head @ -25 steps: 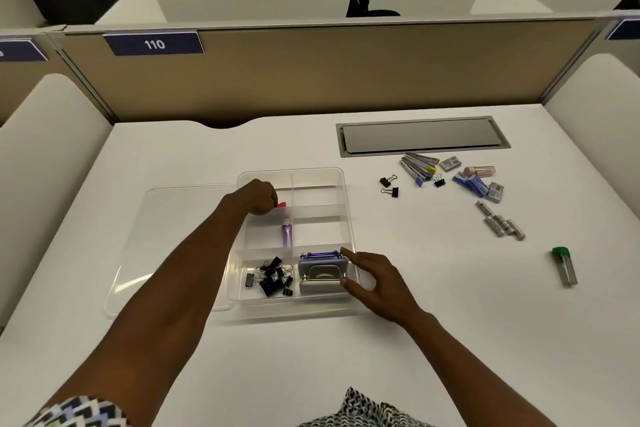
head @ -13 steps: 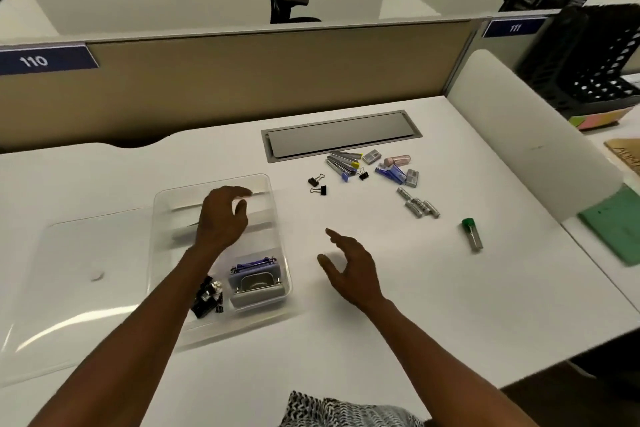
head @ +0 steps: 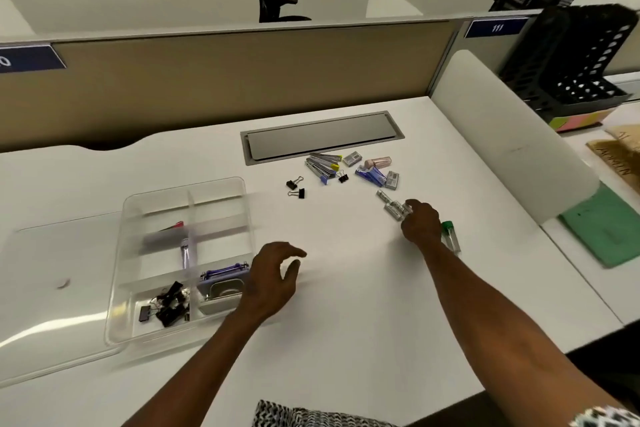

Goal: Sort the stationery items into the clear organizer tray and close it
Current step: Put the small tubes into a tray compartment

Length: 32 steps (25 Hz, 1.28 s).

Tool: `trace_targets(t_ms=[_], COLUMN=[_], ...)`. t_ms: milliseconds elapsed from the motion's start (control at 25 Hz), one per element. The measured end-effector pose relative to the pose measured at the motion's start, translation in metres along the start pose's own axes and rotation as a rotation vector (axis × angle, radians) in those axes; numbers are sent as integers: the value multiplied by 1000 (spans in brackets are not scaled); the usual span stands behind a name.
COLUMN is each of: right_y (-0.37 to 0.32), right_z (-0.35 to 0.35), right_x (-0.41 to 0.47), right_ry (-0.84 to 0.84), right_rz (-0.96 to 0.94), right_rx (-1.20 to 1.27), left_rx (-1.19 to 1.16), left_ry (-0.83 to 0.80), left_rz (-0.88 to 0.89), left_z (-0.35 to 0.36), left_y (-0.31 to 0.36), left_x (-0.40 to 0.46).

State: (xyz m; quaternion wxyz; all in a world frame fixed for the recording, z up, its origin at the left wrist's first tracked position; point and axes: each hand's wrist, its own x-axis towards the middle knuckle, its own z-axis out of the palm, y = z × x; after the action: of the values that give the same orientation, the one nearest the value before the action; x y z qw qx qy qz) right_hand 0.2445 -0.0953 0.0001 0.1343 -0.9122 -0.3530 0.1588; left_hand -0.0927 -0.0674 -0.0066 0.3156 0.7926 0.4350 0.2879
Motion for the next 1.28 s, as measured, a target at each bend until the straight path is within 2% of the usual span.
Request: trace_targets(t_ms=[160, 280, 400, 480, 720, 840, 1000, 1120, 1280], right_y=[4, 6, 3, -1, -6, -9, -17, -22, -21], right_z=[4, 5, 4, 5, 14, 12, 13, 18, 32], right_x=[1, 3, 8, 11, 8, 8, 2, -7, -17], right_ry=[89, 121, 166, 175, 64, 51, 22, -37, -17], right_rz=[12, 46, 194, 253, 132, 92, -44, -133, -152], right_rx=[3, 198, 524, 600, 278, 213, 207, 104, 26], left_rx=[5, 17, 23, 34, 23, -1, -36, -57, -98], left_ry=[-13, 11, 15, 5, 16, 35, 56, 61, 73], left_rz=[-15, -12, -28, -15, -16, -33, -44, -36, -33], left_z=[-3, -4, -3, -2, -2, -4, -2, 0, -4], left_y=[-12, -18, -21, -22, -18, -16, -12, -8, -4], left_x=[-2, 2, 2, 0, -3, -5, -10, -13, -18])
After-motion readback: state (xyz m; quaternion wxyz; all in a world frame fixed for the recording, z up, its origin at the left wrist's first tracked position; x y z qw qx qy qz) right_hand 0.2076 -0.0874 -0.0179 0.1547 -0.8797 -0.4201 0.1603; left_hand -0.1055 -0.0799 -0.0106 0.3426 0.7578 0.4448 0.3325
